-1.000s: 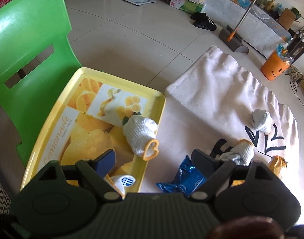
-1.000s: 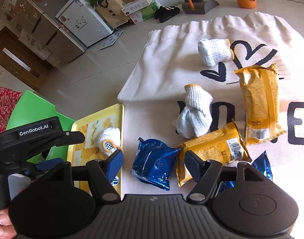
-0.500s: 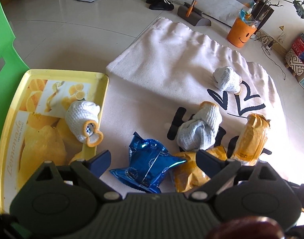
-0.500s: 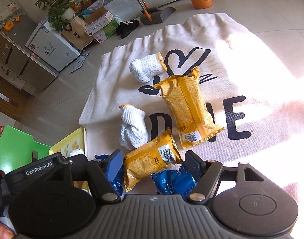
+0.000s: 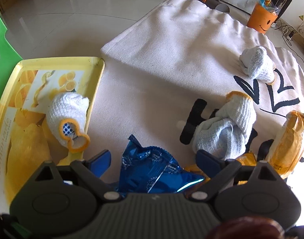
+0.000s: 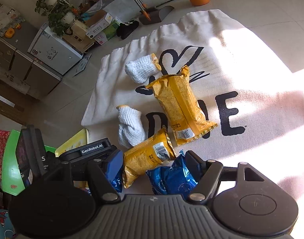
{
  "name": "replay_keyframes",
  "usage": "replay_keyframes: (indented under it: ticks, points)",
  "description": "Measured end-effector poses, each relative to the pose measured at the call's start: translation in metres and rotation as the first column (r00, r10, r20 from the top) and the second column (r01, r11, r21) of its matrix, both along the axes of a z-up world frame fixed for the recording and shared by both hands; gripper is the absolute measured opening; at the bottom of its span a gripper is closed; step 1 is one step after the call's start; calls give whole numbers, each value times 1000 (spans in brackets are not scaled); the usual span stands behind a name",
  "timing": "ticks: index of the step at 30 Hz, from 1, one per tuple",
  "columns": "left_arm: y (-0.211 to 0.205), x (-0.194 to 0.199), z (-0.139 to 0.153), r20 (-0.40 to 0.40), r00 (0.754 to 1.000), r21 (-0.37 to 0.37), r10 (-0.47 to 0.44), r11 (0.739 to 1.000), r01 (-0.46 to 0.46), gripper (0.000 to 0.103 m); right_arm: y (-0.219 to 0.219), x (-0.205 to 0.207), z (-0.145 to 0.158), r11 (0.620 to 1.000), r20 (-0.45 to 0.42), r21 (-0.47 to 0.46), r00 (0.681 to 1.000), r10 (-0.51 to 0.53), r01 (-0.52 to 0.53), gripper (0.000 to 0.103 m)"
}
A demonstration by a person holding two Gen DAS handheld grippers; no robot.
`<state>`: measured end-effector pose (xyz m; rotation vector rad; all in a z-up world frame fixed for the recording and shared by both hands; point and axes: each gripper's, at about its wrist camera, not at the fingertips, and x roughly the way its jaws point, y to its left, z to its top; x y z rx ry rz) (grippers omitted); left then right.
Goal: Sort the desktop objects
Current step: 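Move left tool over blue foil packet while right tool nears yellow packet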
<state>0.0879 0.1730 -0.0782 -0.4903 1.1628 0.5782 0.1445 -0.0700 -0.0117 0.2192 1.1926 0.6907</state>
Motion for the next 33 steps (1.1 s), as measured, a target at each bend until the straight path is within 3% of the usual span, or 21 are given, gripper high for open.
replay_keyframes:
  ticks: [5,9,19,23,26,33]
  points:
    - [-2,-2,-25,-68,998,-64,1,998,-5,89,-7,8,2,1000,2,2,1000,-20,20,70]
    - [-25,-5,-23,-66,994,-74,-87,994,82,88,-14,14,5,999,8,7,999,-47,47,70]
    - [-65,-33,-21,-106,976,-141,-191,974,176,88,-31,22,-5,993,-13,-72,995,-95,94,75]
    - [-75,-45,-13,-101,969,-119,-224,970,212,88,-37,25,-12,989,-20,-99,993,-113,111,75]
    - [-71,-53,-5,-88,973,-96,-213,974,204,89,-39,25,-18,985,-28,-130,993,-114,109,75]
    - [-54,-49,-1,-83,989,-142,-120,984,107,89,-39,28,-28,983,-45,-143,992,-121,113,75]
